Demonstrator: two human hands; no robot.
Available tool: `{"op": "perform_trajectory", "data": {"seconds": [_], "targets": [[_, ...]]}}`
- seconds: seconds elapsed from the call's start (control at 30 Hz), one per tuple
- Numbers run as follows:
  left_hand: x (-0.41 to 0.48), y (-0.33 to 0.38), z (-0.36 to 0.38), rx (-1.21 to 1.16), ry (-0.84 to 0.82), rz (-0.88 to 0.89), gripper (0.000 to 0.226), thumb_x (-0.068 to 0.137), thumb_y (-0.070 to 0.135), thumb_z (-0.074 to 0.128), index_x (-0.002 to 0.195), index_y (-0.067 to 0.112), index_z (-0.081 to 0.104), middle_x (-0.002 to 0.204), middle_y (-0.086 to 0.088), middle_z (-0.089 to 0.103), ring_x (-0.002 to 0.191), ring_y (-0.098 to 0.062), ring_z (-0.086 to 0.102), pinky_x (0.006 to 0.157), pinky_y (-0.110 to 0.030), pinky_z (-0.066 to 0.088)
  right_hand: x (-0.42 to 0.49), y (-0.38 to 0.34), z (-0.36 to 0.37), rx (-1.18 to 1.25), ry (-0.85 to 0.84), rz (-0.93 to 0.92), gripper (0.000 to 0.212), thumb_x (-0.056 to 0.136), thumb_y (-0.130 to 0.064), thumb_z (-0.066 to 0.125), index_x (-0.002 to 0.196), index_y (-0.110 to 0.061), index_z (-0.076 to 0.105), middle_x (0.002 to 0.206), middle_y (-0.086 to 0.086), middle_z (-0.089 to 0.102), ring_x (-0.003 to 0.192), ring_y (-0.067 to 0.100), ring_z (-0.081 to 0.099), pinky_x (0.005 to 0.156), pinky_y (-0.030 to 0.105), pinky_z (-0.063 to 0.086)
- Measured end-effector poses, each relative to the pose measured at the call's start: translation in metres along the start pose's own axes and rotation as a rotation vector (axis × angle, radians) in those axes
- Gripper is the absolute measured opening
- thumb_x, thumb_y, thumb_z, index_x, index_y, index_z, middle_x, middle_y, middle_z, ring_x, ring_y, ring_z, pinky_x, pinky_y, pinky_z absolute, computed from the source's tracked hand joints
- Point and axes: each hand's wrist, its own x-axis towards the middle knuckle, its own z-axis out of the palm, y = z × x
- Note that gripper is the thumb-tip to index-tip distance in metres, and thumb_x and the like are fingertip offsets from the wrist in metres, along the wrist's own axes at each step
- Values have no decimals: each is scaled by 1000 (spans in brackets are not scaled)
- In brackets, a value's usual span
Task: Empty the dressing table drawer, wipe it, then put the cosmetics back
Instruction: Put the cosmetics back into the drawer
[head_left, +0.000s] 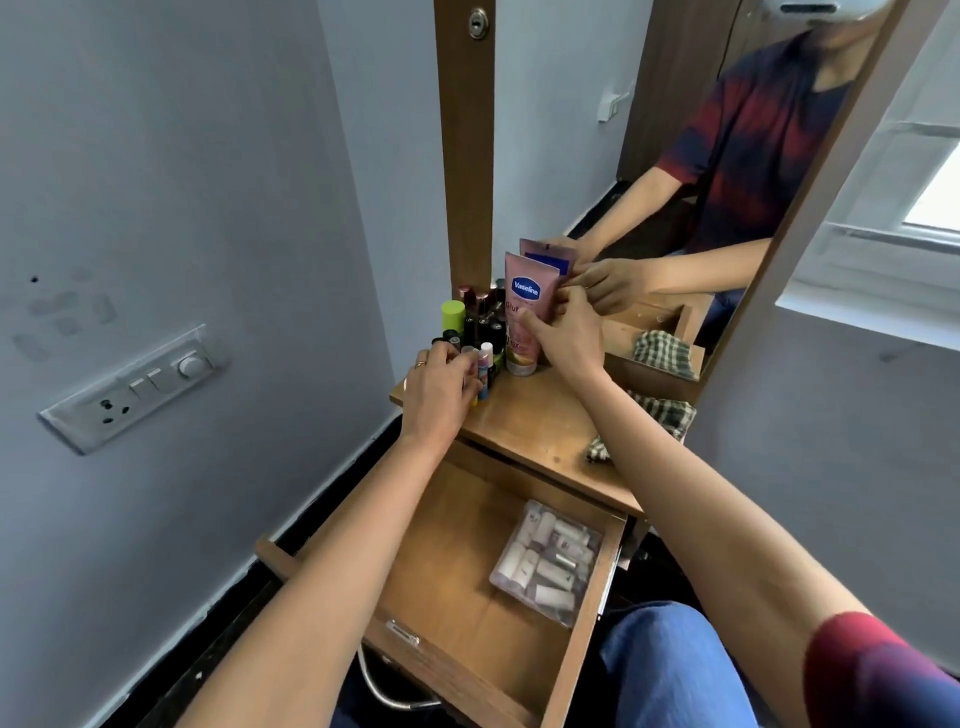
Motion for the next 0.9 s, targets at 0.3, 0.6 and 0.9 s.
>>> {"op": "perform_trajectory", "data": {"seconds": [0.3, 0.6, 0.9], "targets": [[-3, 1, 7, -17, 54, 30, 38, 88, 14, 65, 126, 14, 62, 115, -7, 65, 103, -27, 56, 85, -41, 52, 5, 6, 10, 4, 37, -27, 32, 87, -30, 68, 113, -17, 55, 118, 0, 65, 105, 16, 62, 86, 36, 55], [-9, 8, 7, -103, 126, -34, 31, 89, 18, 66, 120, 12, 67, 107, -2, 72, 95, -24, 56, 80, -31, 44, -3, 16, -4, 40, 59, -38, 22, 88, -25, 66, 105, -18, 55, 109, -1, 66, 98, 15, 63, 85, 40, 56], [-28, 16, -13, -404, 197, -147, 21, 91, 20, 63, 111, 14, 65, 105, 1, 66, 94, -10, 61, 84, -28, 52, -32, 10, -40, 88, 84, -76, 19, 89, -23, 65, 104, -15, 55, 99, -4, 64, 85, 9, 59, 71, 18, 48]]}}
